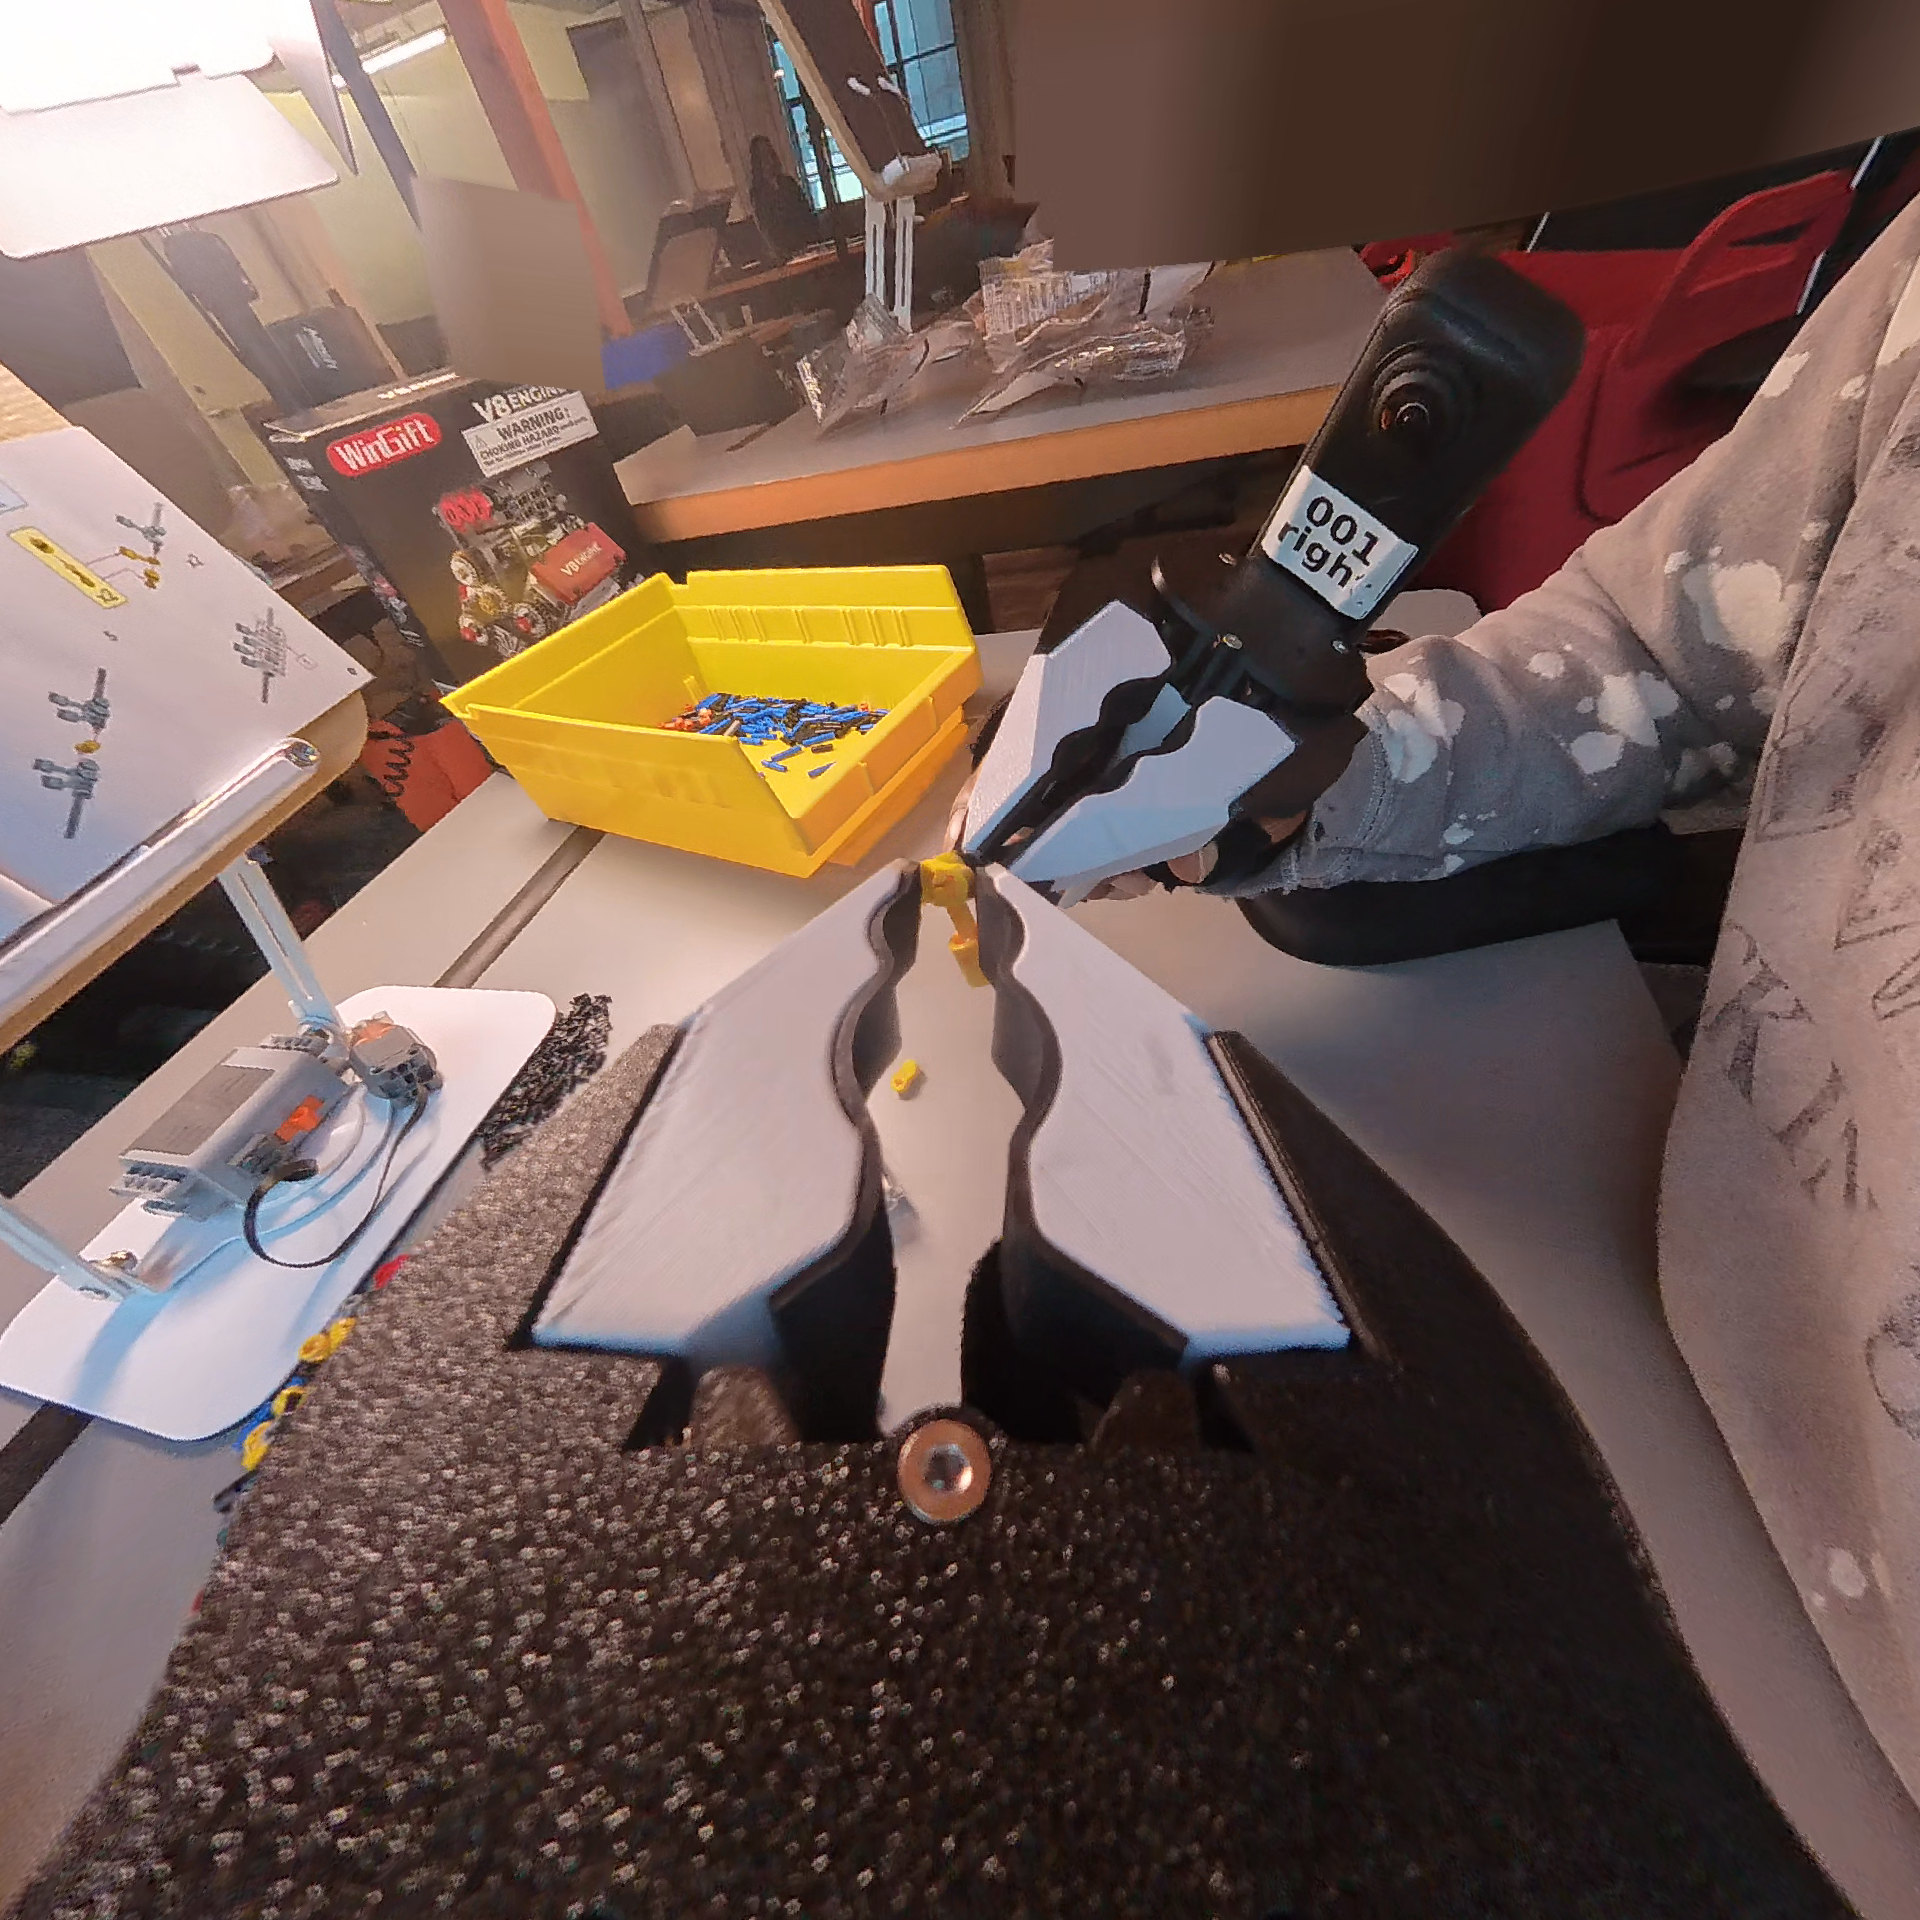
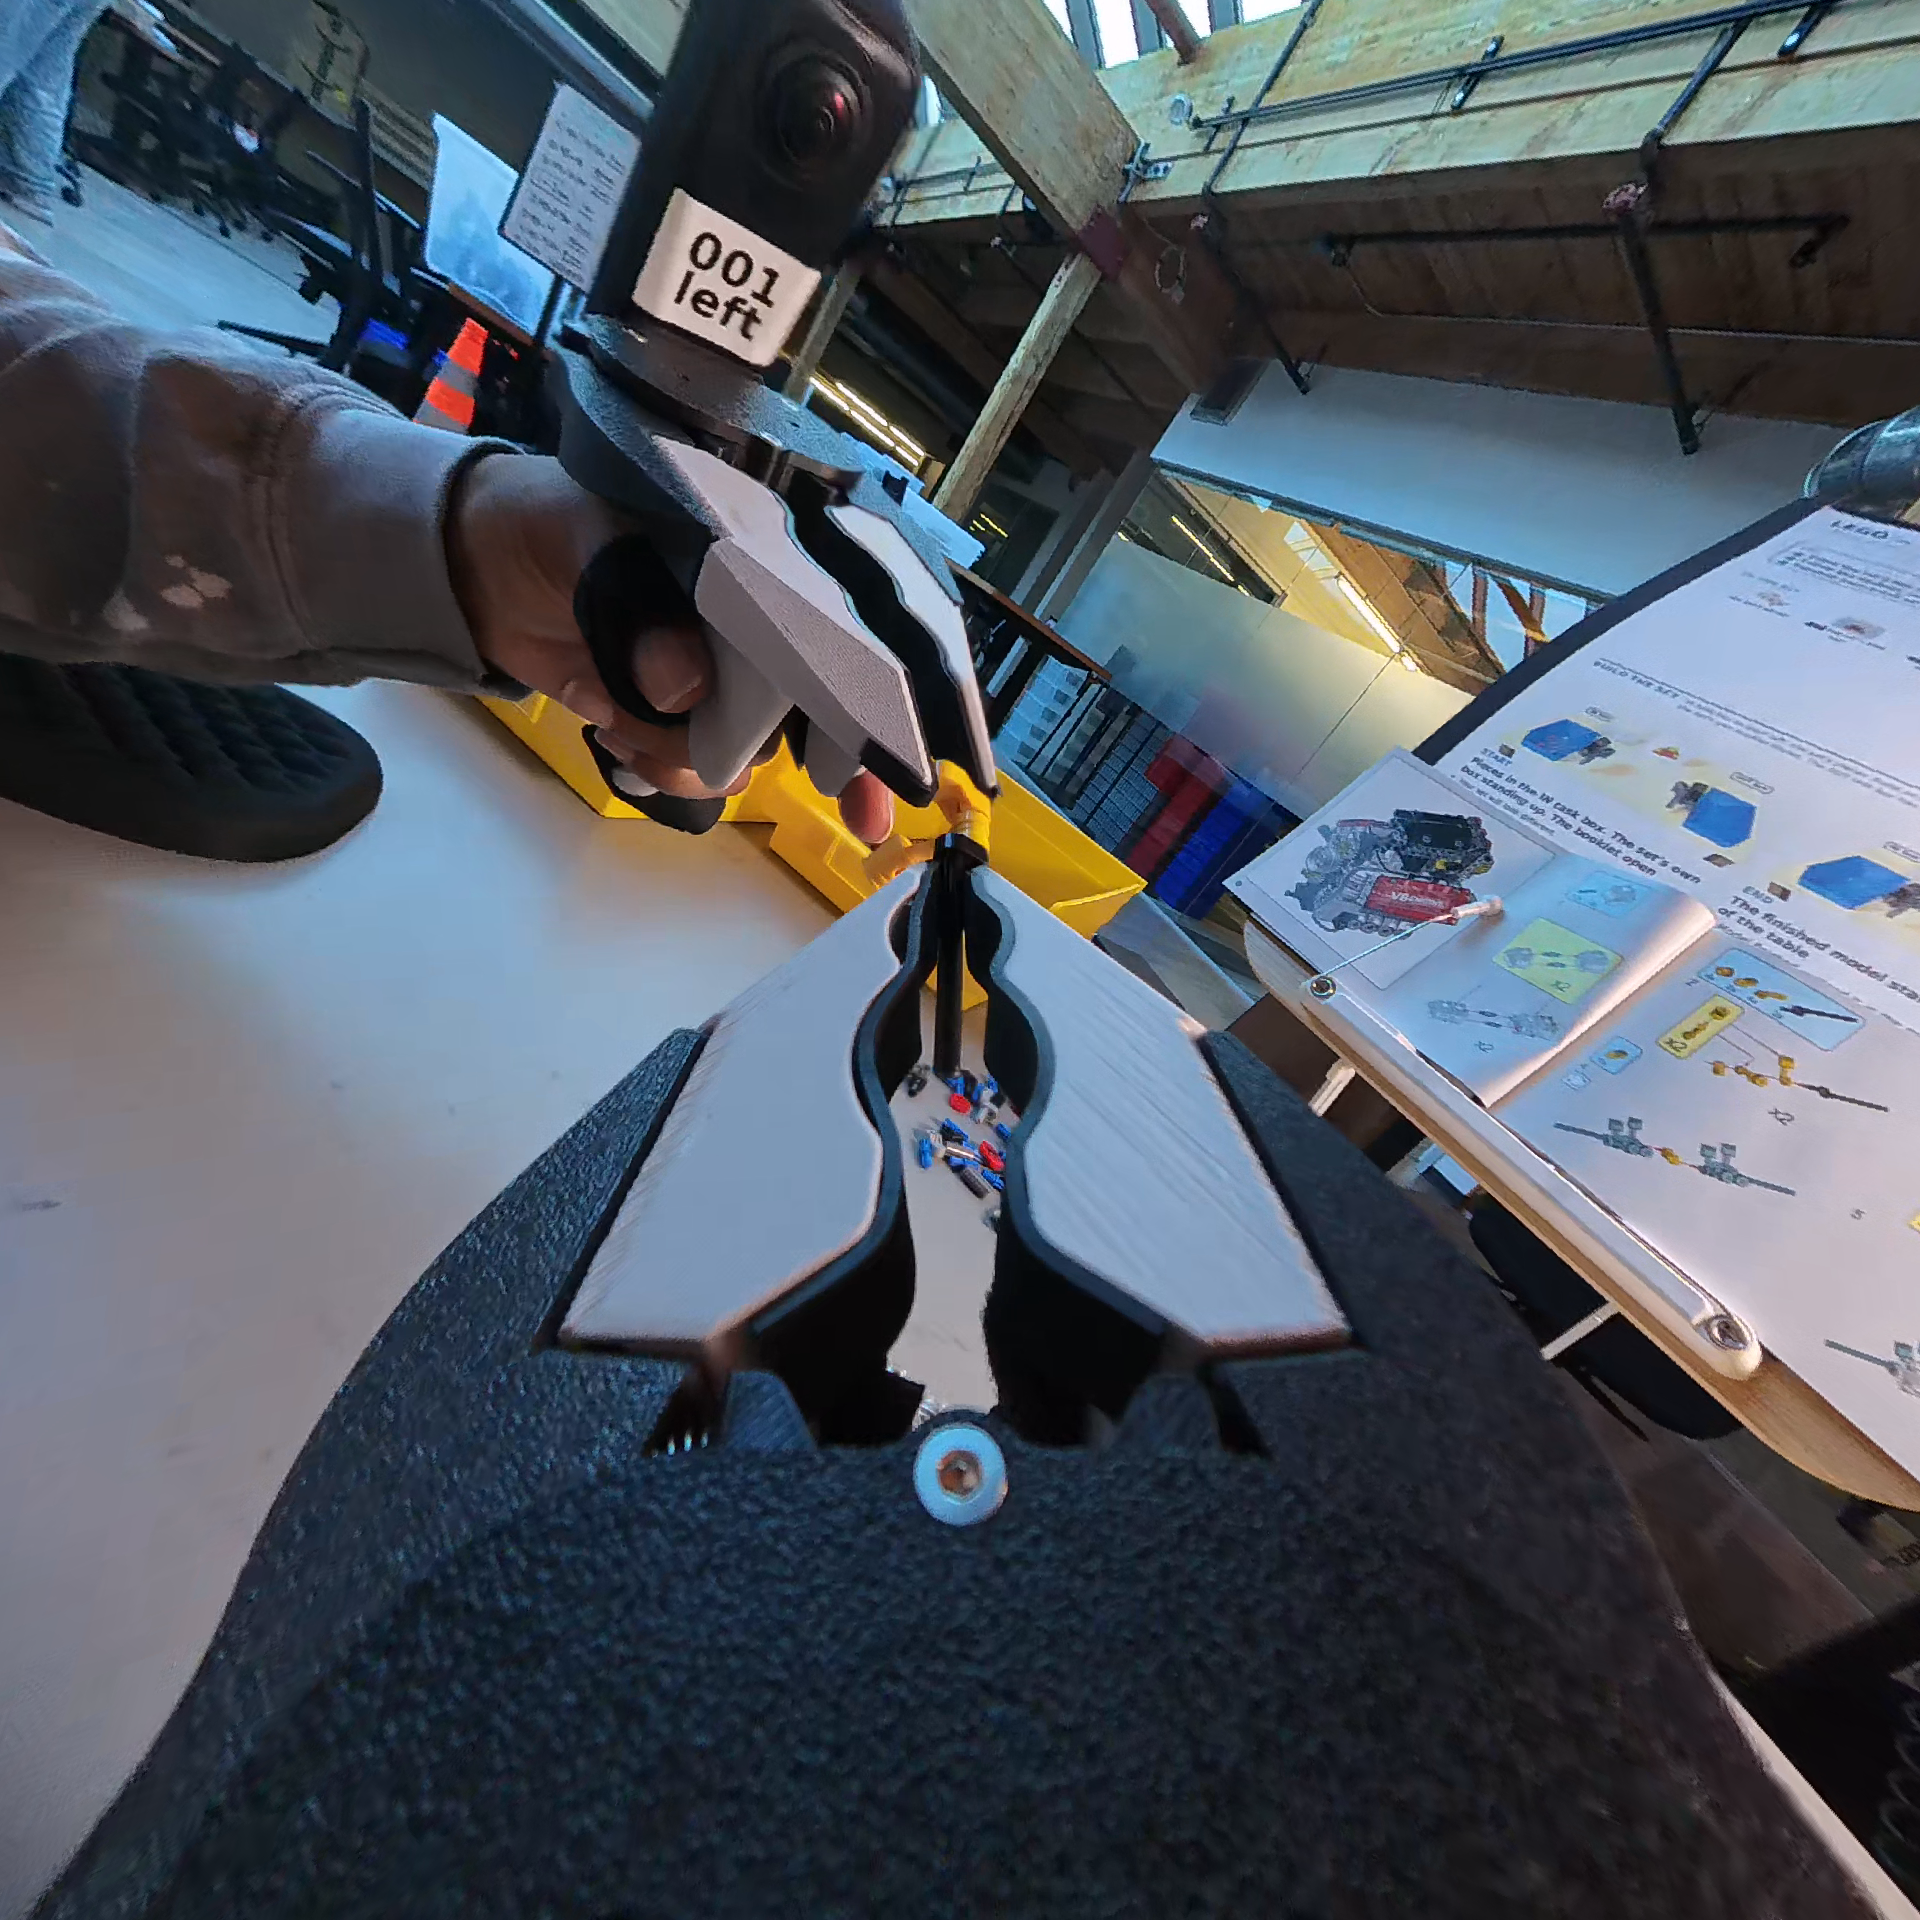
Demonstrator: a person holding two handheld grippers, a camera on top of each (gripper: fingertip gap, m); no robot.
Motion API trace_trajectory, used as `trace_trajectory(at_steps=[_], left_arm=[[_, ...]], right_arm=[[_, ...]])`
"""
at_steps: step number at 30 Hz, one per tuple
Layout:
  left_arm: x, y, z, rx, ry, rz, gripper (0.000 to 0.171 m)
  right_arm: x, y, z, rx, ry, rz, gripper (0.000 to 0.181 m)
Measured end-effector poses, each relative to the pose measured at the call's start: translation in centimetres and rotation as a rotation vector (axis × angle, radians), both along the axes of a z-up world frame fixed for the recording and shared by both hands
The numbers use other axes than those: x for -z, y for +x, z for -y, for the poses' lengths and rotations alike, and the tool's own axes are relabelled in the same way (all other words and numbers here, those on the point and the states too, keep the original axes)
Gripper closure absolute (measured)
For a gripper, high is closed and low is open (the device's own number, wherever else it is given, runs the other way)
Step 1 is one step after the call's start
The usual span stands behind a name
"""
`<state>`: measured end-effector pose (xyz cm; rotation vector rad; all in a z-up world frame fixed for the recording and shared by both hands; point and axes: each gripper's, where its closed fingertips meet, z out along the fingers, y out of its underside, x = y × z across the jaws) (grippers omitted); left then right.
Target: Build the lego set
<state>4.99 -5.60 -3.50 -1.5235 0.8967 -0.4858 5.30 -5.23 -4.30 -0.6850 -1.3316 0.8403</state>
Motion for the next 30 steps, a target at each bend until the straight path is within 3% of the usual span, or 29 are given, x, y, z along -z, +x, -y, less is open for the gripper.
trace_trajectory(at_steps=[15,19,23,30], left_arm=[[0.7,0.0,1.4,0.077,-0.079,0.049,0.163],[1.2,0.1,0.7,0.089,-0.078,0.087,0.161],[1.0,-0.1,0.2,0.136,-0.092,0.199,0.141],[1.4,0.8,0.2,0.203,-0.051,0.168,0.148]], right_arm=[[0.4,0.0,1.4,-0.111,-0.047,0.032,0.179],[1.1,0.0,0.4,-0.256,-0.251,0.092,0.177],[0.9,1.0,-0.1,-0.431,-0.393,0.160,0.177],[-0.8,1.5,0.3,-0.526,-0.294,0.257,0.177]])
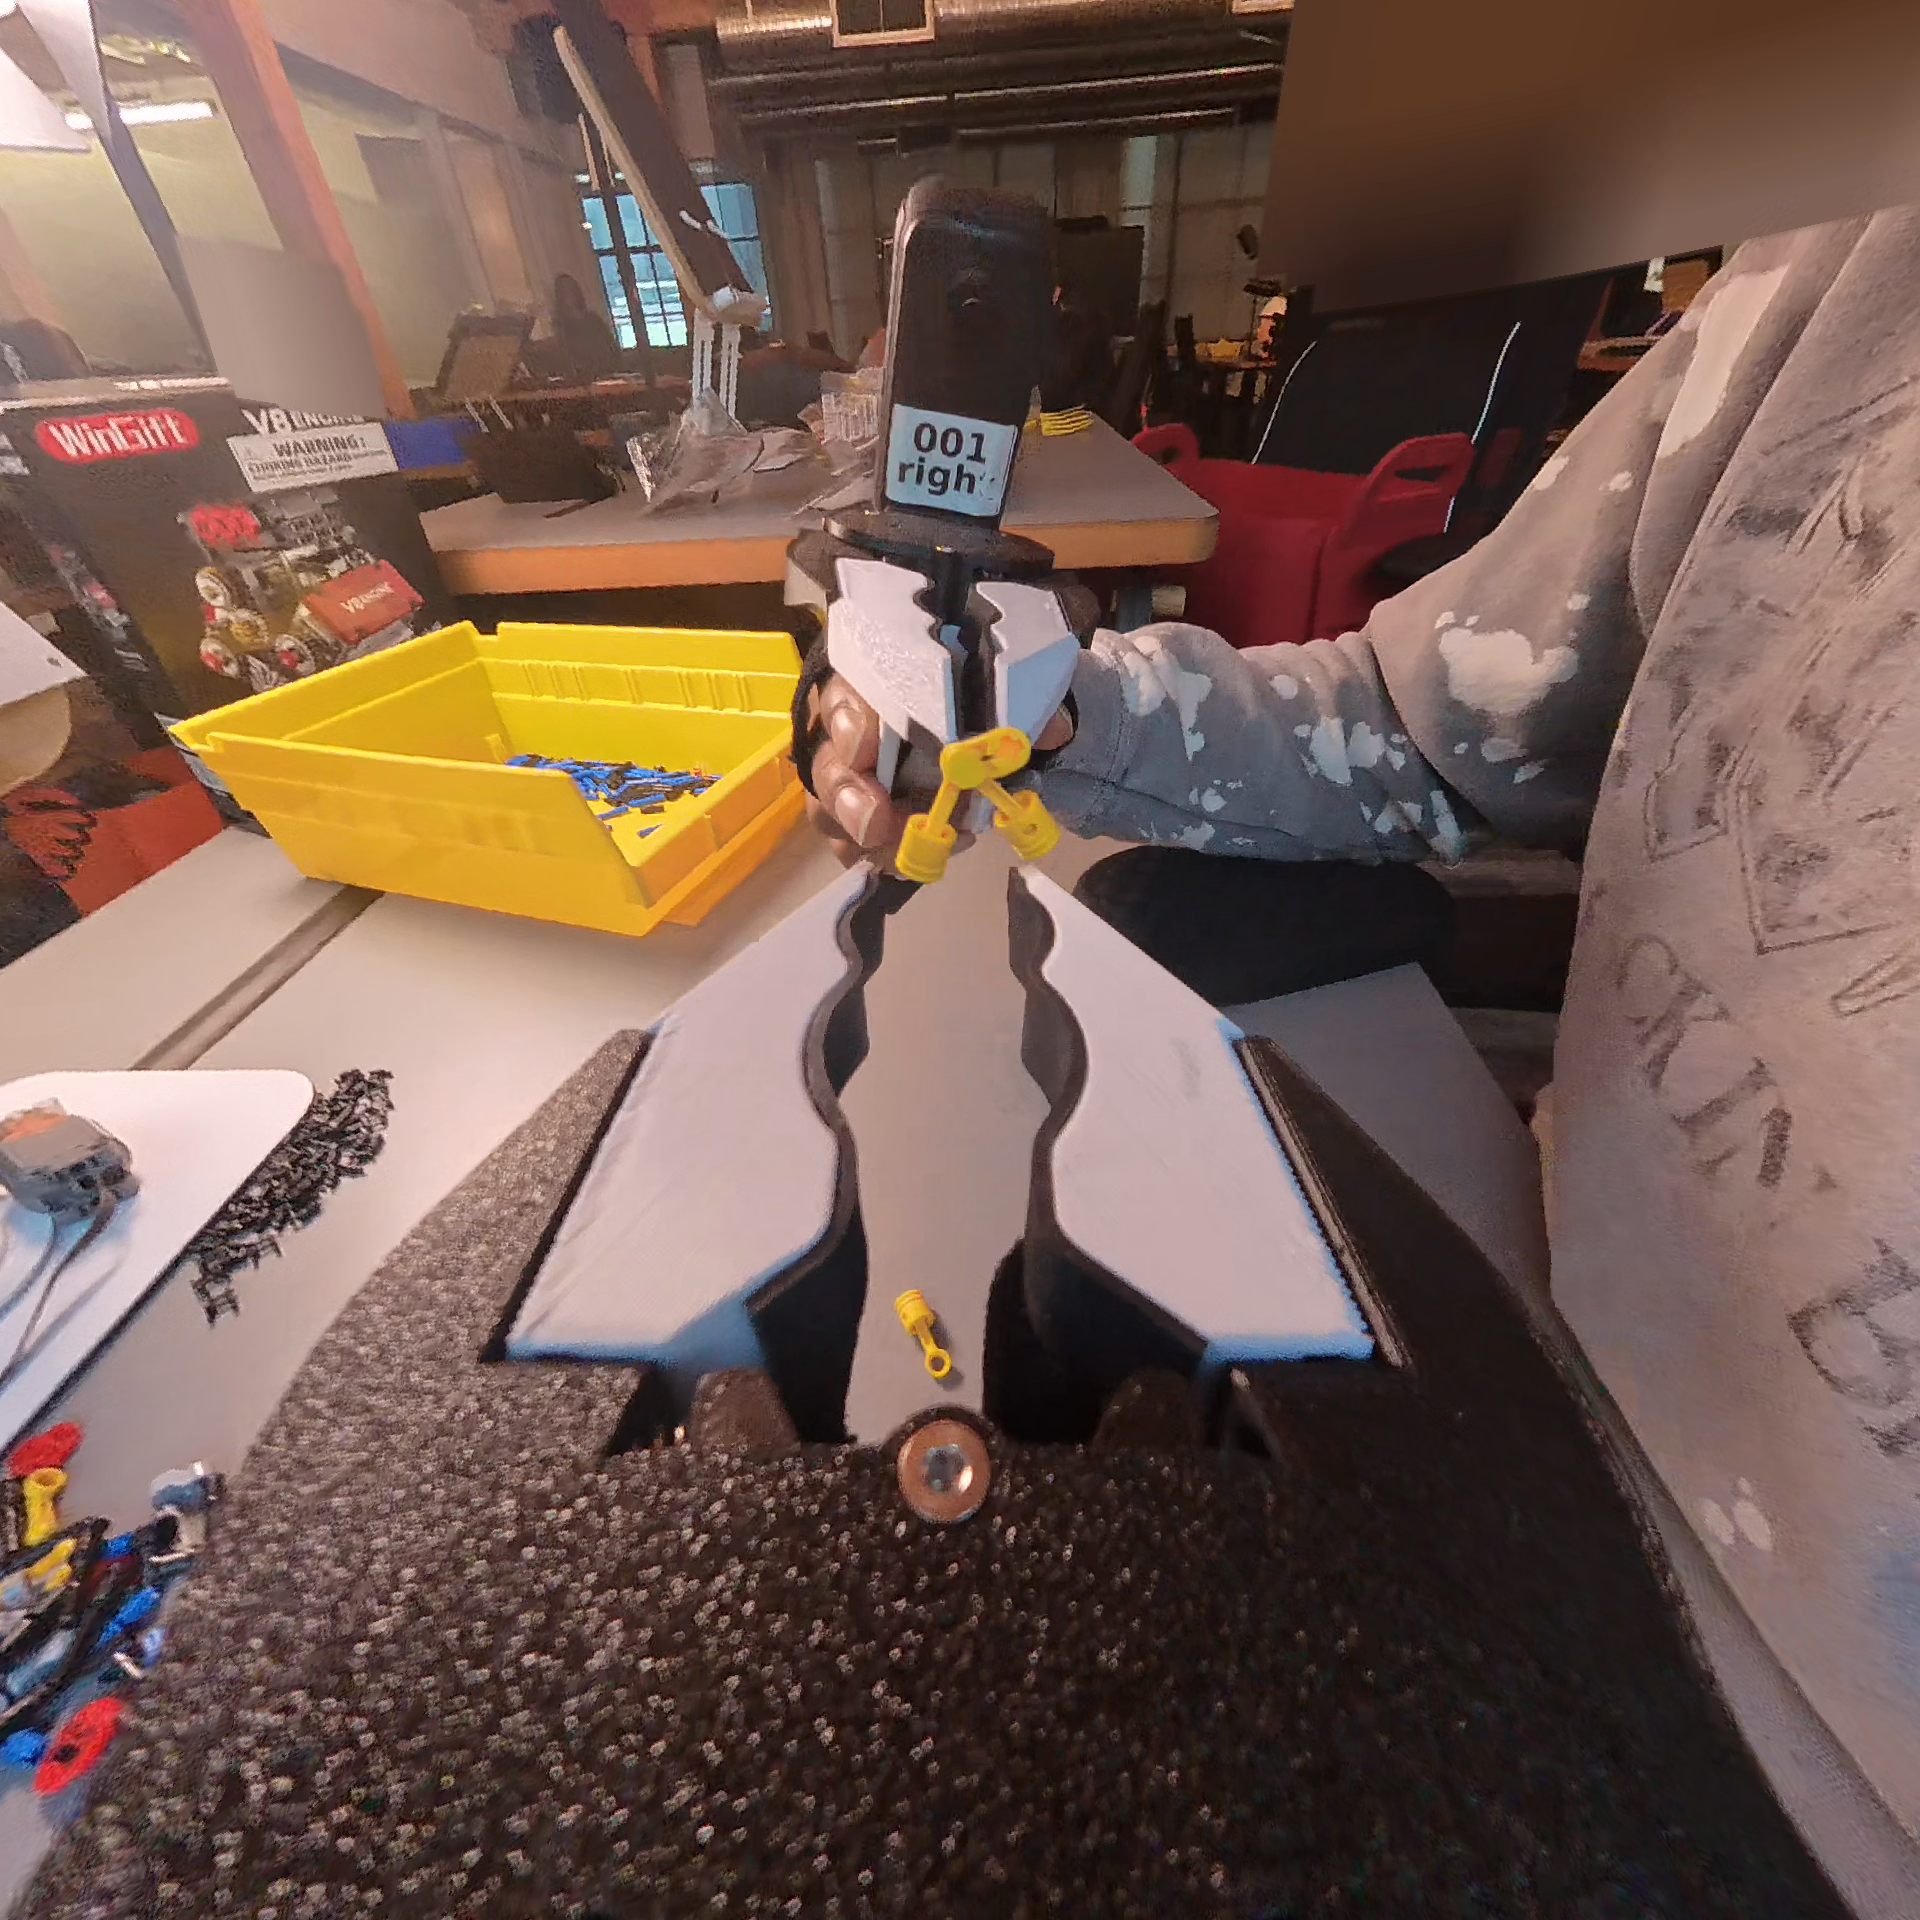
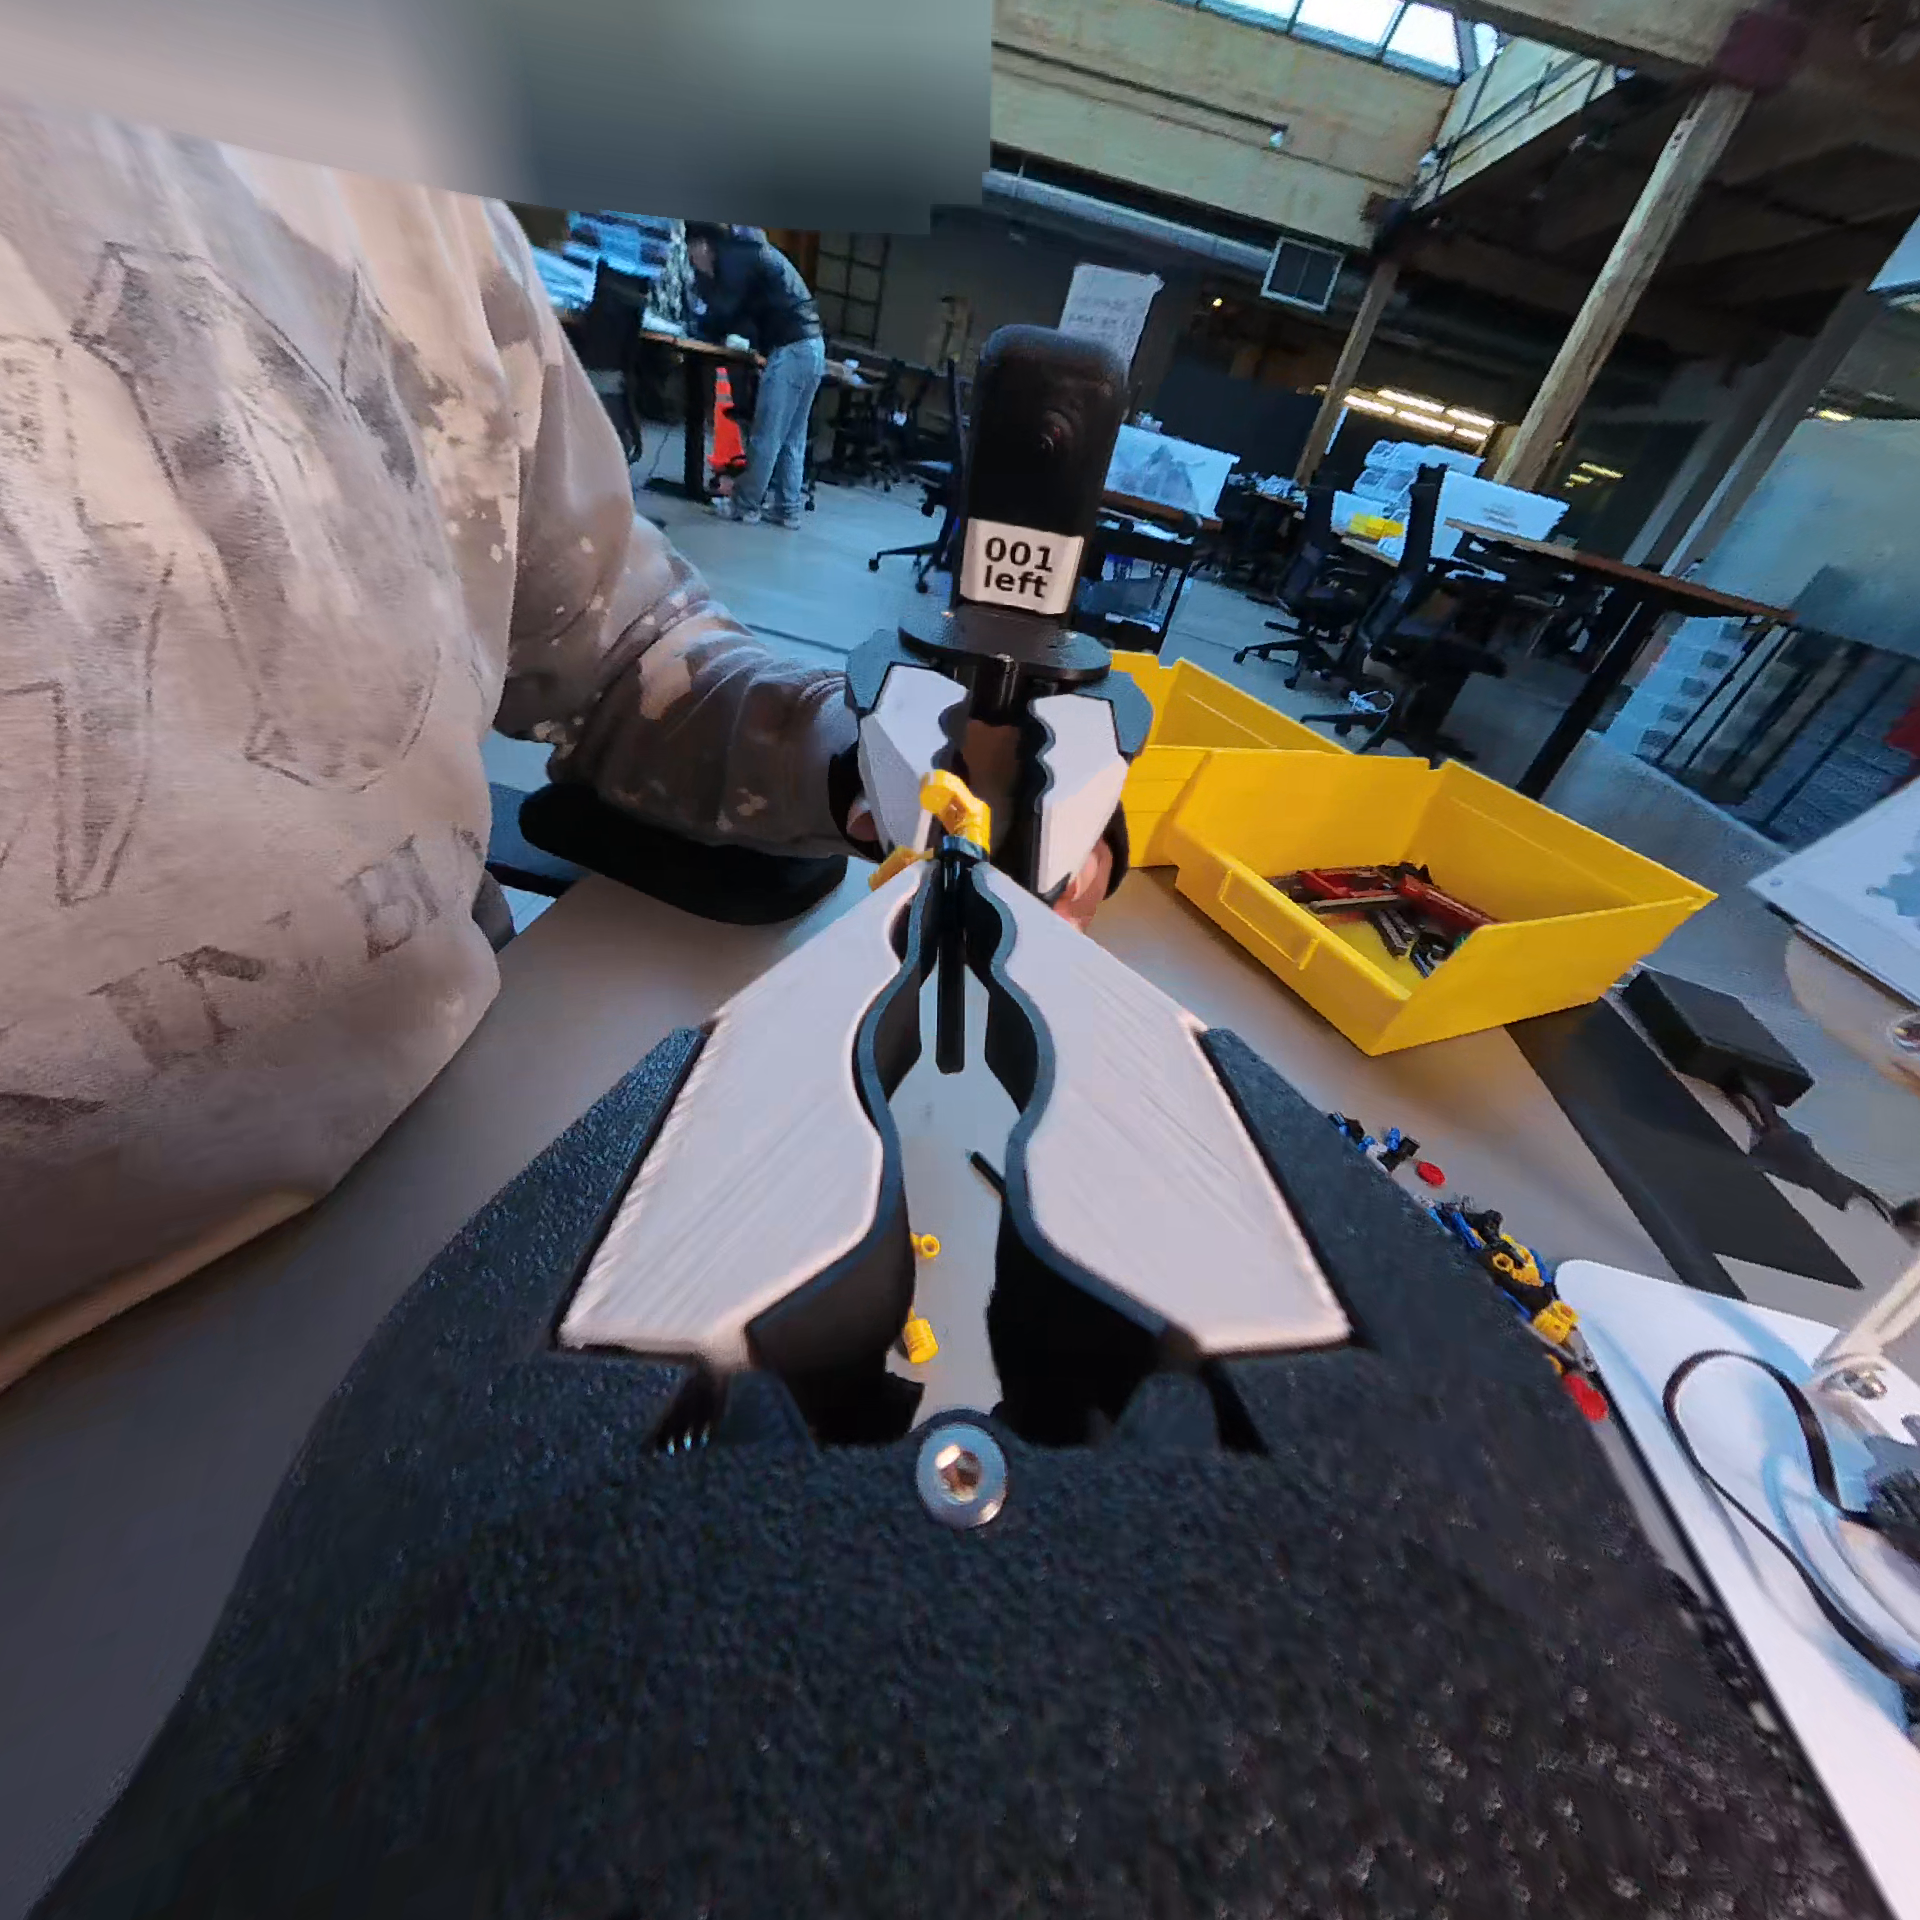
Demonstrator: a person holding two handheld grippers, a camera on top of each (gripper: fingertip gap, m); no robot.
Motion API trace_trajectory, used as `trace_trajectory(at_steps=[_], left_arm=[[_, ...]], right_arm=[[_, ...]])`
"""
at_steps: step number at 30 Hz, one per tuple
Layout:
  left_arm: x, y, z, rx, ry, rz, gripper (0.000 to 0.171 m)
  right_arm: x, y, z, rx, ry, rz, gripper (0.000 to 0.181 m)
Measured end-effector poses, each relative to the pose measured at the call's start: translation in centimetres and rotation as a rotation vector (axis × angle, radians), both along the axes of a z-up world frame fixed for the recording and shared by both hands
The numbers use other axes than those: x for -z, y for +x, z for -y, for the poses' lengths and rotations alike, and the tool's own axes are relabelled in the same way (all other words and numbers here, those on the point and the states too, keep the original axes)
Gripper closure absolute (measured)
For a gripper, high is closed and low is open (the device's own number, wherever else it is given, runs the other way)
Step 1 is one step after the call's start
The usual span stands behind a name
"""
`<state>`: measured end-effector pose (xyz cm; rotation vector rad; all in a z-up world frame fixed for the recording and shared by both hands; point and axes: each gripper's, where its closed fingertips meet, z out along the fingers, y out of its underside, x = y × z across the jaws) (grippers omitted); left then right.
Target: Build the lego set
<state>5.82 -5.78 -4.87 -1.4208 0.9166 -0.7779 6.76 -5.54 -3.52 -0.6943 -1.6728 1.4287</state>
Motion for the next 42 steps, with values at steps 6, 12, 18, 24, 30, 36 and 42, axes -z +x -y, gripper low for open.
trace_trajectory(at_steps=[6,12,18,24,30,36,42], left_arm=[[-1.7,0.0,0.7,0.009,0.169,-0.092,0.151],[-2.7,0.1,1.3,-0.012,0.306,-0.161,0.167],[-3.7,-0.9,0.9,-0.061,0.360,-0.141,0.168],[-3.8,-1.0,0.2,-0.073,0.349,-0.137,0.168],[-4.0,-1.3,-1.2,-0.091,0.325,-0.132,0.168],[-4.0,-3.0,-4.6,-0.221,0.254,-0.112,0.162],[-2.2,-6.2,-6.4,-0.309,0.109,-0.035,0.151]], right_arm=[[-1.2,-0.6,1.1,-0.056,0.076,0.042,0.177],[-1.7,-1.3,1.7,-0.054,0.118,0.077,0.177],[-1.9,-1.7,0.6,0.068,0.204,0.089,0.176],[-2.0,-1.3,-0.6,0.163,0.251,0.094,0.176],[-2.3,-0.8,-2.4,0.240,0.278,0.103,0.177],[-2.6,-0.8,-5.3,0.282,0.296,0.096,0.177],[-3.0,-1.0,-12.7,0.355,0.325,0.110,0.178]])
